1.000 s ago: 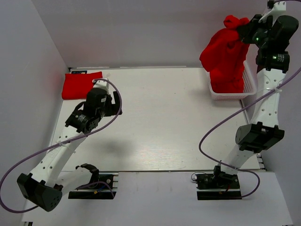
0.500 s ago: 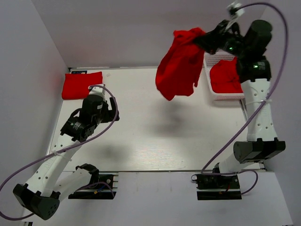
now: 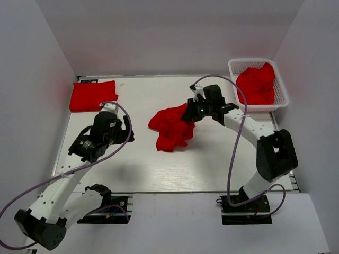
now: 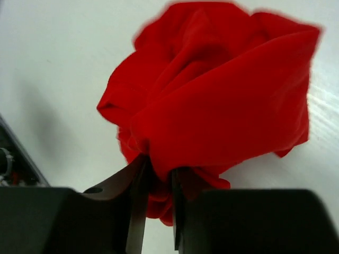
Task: Fold and stack the t-shirts
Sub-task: Move the tshirt to the center of the board, then flatten out the tshirt
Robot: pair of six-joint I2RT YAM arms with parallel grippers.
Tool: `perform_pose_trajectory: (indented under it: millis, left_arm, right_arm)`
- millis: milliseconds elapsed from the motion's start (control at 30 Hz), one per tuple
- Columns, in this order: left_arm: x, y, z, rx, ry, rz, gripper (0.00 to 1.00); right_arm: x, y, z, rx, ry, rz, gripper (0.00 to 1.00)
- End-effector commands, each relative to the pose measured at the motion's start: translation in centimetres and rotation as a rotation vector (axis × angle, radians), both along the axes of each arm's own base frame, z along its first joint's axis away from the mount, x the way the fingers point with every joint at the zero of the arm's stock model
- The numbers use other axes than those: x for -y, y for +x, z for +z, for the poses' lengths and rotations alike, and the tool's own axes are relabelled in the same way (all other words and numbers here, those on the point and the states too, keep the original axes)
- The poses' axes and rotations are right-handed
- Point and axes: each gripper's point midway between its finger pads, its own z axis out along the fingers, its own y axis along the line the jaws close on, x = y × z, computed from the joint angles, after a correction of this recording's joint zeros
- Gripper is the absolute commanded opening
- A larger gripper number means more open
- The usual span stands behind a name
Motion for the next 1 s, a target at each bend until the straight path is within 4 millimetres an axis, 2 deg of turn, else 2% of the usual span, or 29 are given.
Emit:
perform_pose_trajectory:
  millis: [0,33,67,100,167,200,267,300,333,500,567,600,667,733,767,800,833,967]
  left_arm:
    - [1.2,-0.3,-1.8,-0.065,-0.028,-0.040,1.00]
    - [1.2,-0.1,-2.6,-0.080,-0.021,-0.039,1.00]
    - [1.3,-0.1,-3.1,-0.083,-0.020,-0.039,1.00]
    - [1.7,0.4,-2.9,-0.072,-0.034,-0.049,1.00]
    - [2.4,0.4,-3.3,-0.079,-0.052,-0.072,1.00]
    - [2.6,0.6,-3.5,-0.075,-0.062,-0.081,1.00]
    - [3.2,0.6,-3.9,-0.084,-0.077,-0.102,1.00]
    - [3.2,0.6,-4.4,-0.087,-0.076,-0.102,1.00]
    - [3.7,0.8,-4.0,-0.071,-0.097,-0.118,1.00]
    - [4.9,1.1,-5.9,-0.094,-0.082,-0.200,1.00]
    - [5.2,1.3,-6.9,-0.123,-0.059,-0.224,1.00]
    - [6.2,1.3,-7.5,-0.141,-0.070,-0.268,1.00]
    - [6.7,1.7,-7.6,-0.134,-0.076,-0.291,1.00]
    - [8.3,2.0,-8.8,-0.174,-0.113,-0.343,1.00]
    - [9.2,2.7,-8.7,-0.153,-0.141,-0.370,1.00]
    - [10.3,2.5,-9.8,-0.194,-0.163,-0.420,1.00]
    - [11.1,2.7,-9.9,-0.198,-0.178,-0.447,1.00]
    - [12.6,3.3,-11.4,-0.212,-0.187,-0.509,1.00]
  right_arm:
    - [-1.0,1.7,0.5,0.091,-0.020,-0.060,0.27]
    - [-0.9,1.5,0.0,0.085,-0.045,-0.054,0.38]
    - [-0.9,1.6,-0.2,0.080,-0.056,-0.064,0.61]
    - [-0.7,1.7,0.1,0.092,-0.073,-0.075,0.90]
    - [-0.5,1.9,1.0,0.118,-0.081,-0.095,0.90]
    - [-0.1,1.8,2.3,0.144,-0.078,-0.117,0.90]
    - [1.0,2.2,2.9,0.154,-0.103,-0.162,0.90]
    - [2.0,2.4,4.3,0.188,-0.129,-0.208,0.90]
    - [2.6,2.2,4.3,0.183,-0.152,-0.223,0.90]
    - [6.1,1.2,5.3,0.216,-0.224,-0.346,0.90]
    - [7.9,0.4,4.7,0.208,-0.256,-0.408,0.90]
    - [9.2,-0.4,5.4,0.222,-0.242,-0.465,0.90]
    - [10.3,-0.5,4.6,0.215,-0.271,-0.519,0.90]
    - [11.5,-1.3,4.0,0.210,-0.272,-0.561,0.90]
    - [11.9,-1.6,4.1,0.213,-0.274,-0.578,0.90]
    - [12.2,-1.9,3.5,0.212,-0.296,-0.571,0.90]
    - [12.5,-2.1,3.4,0.205,-0.281,-0.592,0.90]
    - [13.6,-2.6,2.2,0.178,-0.318,-0.628,0.90]
